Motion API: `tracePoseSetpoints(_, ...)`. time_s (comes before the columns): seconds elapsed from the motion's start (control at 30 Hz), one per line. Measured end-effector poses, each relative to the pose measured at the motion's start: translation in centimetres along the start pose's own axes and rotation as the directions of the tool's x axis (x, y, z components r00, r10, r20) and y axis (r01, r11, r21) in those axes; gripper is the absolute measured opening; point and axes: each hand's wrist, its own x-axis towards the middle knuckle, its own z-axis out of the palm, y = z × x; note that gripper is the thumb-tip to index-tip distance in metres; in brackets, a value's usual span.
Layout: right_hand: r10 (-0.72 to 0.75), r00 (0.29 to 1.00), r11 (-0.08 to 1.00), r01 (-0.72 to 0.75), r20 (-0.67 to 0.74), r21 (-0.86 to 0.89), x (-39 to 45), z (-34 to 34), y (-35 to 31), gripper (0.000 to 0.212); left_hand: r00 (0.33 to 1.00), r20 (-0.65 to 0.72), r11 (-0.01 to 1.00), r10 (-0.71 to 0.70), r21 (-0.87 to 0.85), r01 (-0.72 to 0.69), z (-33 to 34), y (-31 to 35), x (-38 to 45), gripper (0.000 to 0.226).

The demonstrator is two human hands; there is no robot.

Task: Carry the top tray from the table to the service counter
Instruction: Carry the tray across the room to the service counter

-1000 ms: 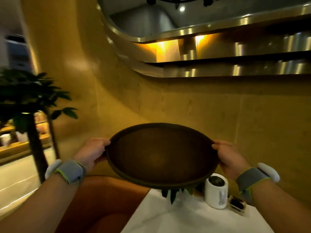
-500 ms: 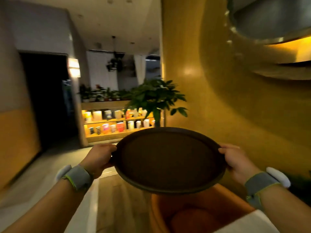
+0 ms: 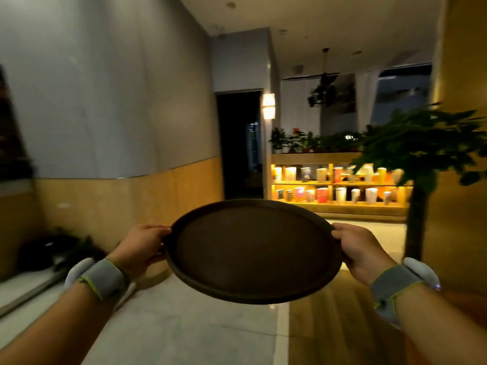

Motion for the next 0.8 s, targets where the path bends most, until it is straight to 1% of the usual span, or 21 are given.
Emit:
tracePoseSetpoints(0.1,-0.001,0.990,1.000,0.004,0.140,-0.024,-0.2,7.3,0.3,0.042,0.988,-0.155,1.000,-0.028,-0.012,0.026,-6.5,-1.3,-0.8,0.026)
tracePoseSetpoints(0.13,0.006,0.974,0.999,0.002,0.227,-0.032,-0.4,10.7,0.2,0.042,0.967,-0.253,1.000,-0.029,-0.014,0.026,-9.5,-1.9,-1.3,0.025)
tracePoseSetpoints(0.17,0.016,0.960,1.000,-0.008,0.281,-0.028,-0.6,13.3,0.1,0.041,0.951,-0.309,1.000,-0.017,-0.007,0.016,-11.7,-2.5,-1.8,0.025)
tracePoseSetpoints(0.2,0.017,0.956,1.000,-0.011,0.294,-0.022,-0.5,14.1,0.3,0.041,0.951,-0.307,1.000,-0.022,-0.015,0.019,-12.4,-2.7,-2.0,0.025)
tracePoseSetpoints(0.23,0.010,0.946,1.000,-0.008,0.325,-0.008,-0.5,16.3,0.5,0.039,0.943,-0.332,0.999,-0.036,-0.018,0.031,-14.1,-3.0,-2.7,0.025)
tracePoseSetpoints(0.27,0.012,0.935,1.000,-0.015,0.355,0.005,-0.6,17.0,0.6,0.039,0.937,-0.346,0.999,-0.047,-0.025,0.041,-14.5,-3.2,-3.1,0.025)
tracePoseSetpoints(0.33,0.025,0.877,1.000,-0.024,0.479,-0.009,-0.2,21.3,1.1,0.039,0.887,-0.458,0.998,-0.062,-0.039,0.050,-17.3,-3.9,-4.4,0.026)
tracePoseSetpoints(0.47,0.053,0.776,0.999,-0.047,0.628,-0.025,-0.4,29.5,1.0,0.040,0.777,-0.621,0.995,-0.102,-0.071,0.074,-21.4,-5.0,-7.9,0.025)
tracePoseSetpoints(0.5,0.063,0.740,0.998,-0.049,0.669,-0.039,-0.5,31.0,1.1,0.040,0.747,-0.656,0.994,-0.108,-0.076,0.077,-21.7,-5.1,-8.6,0.025)
tracePoseSetpoints(0.53,0.081,0.681,0.997,-0.047,0.728,-0.066,-1.2,33.5,1.0,0.038,0.692,-0.713,0.994,-0.112,-0.082,0.077,-22.6,-5.5,-10.0,0.025)
tracePoseSetpoints(0.57,0.083,0.669,0.996,-0.044,0.738,-0.072,-1.4,34.3,0.9,0.037,0.679,-0.725,0.993,-0.117,-0.090,0.076,-22.9,-5.7,-10.5,0.026)
tracePoseSetpoints(0.67,0.096,0.578,0.995,-0.048,0.810,-0.084,-3.5,38.1,1.0,0.037,0.554,-0.818,0.988,-0.152,-0.123,0.089,-24.7,-6.7,-13.5,0.025)
tracePoseSetpoints(0.8,0.095,0.487,0.995,-0.058,0.868,-0.076,-6.8,42.0,1.6,0.040,0.467,-0.868,0.985,-0.171,-0.146,0.089,-26.6,-7.6,-17.1,0.027)
